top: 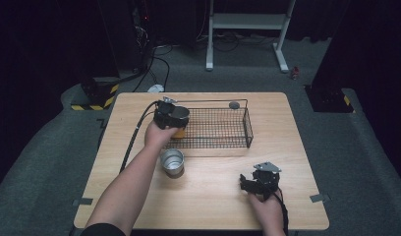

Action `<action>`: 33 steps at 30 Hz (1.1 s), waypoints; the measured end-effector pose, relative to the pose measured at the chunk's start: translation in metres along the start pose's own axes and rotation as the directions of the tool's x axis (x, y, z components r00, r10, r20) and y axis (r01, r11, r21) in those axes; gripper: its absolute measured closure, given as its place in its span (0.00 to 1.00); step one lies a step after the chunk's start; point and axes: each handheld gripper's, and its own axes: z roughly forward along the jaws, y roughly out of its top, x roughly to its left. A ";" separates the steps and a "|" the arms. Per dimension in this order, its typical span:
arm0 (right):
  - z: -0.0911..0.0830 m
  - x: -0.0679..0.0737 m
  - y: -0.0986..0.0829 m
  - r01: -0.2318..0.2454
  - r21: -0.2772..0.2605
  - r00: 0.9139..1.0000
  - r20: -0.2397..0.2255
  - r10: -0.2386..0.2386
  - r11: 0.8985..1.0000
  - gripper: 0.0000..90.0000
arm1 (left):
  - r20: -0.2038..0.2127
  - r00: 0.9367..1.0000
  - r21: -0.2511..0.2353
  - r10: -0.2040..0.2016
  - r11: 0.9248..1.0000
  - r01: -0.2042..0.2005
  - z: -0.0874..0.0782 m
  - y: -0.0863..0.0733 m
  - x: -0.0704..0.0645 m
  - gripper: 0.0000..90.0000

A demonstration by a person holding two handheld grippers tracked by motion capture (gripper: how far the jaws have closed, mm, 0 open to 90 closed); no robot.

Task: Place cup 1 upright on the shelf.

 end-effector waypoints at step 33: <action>0.000 0.000 0.000 0.008 -0.003 1.000 -0.001 -0.008 1.000 0.13 | 0.003 0.999 0.026 0.037 0.999 -0.037 -0.004 -0.006 -0.001 0.15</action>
